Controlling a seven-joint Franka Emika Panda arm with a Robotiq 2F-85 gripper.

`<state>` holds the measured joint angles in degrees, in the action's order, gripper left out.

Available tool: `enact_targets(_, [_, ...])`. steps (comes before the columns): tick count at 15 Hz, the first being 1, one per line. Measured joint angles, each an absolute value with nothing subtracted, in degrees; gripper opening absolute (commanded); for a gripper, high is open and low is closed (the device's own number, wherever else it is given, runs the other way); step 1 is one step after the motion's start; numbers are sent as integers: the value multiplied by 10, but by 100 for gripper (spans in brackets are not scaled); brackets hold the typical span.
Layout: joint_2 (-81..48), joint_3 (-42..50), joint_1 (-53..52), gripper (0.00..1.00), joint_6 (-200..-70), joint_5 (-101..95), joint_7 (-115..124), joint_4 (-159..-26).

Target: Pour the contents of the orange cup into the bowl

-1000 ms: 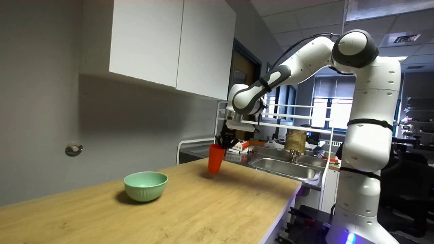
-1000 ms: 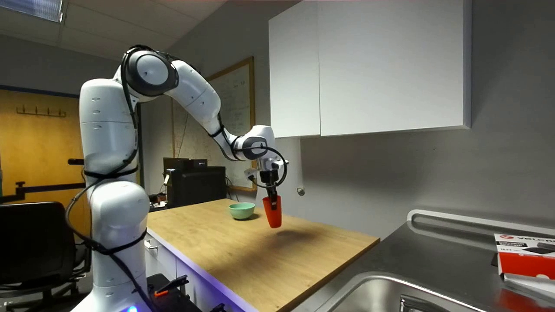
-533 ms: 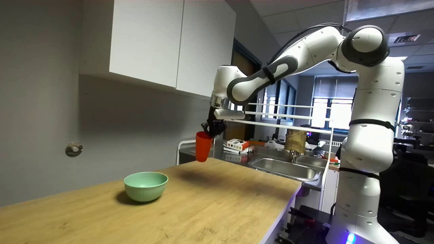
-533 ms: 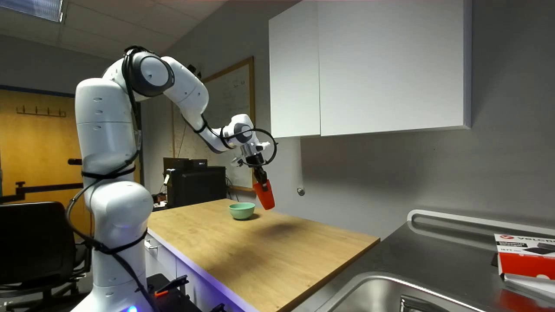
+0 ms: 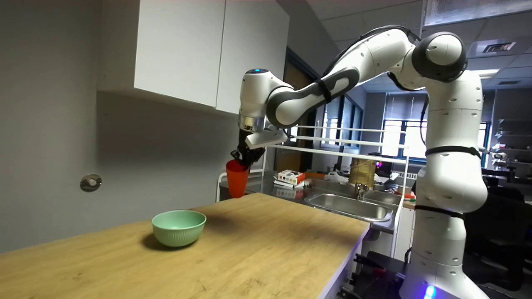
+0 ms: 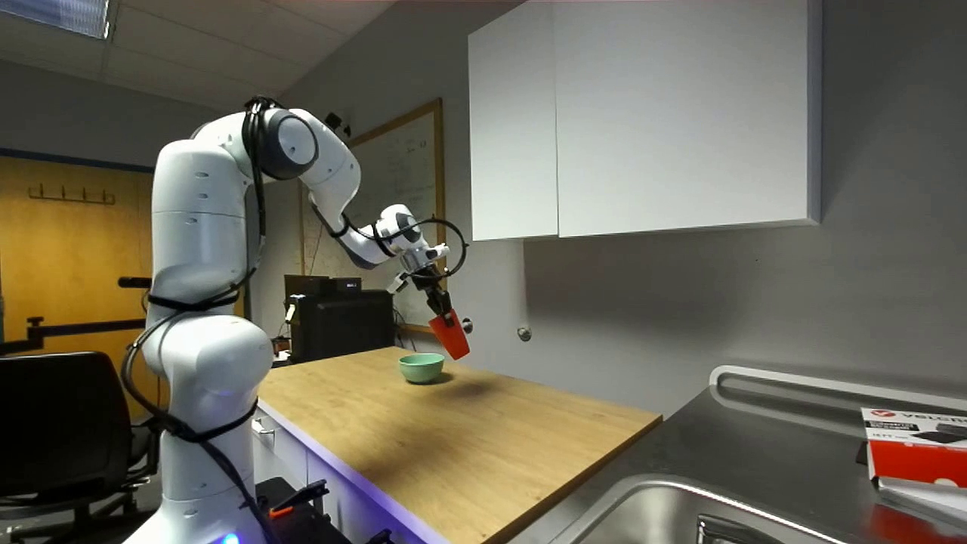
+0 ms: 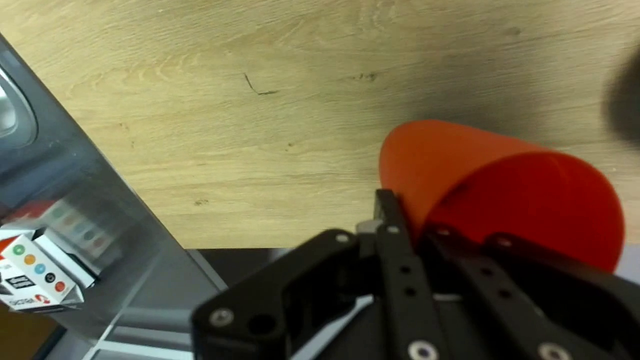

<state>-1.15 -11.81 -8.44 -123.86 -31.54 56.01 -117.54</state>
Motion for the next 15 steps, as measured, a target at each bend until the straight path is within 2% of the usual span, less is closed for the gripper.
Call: enact_targets(15, [-262, -126, -304, 2, -940, -590, 617, -899])
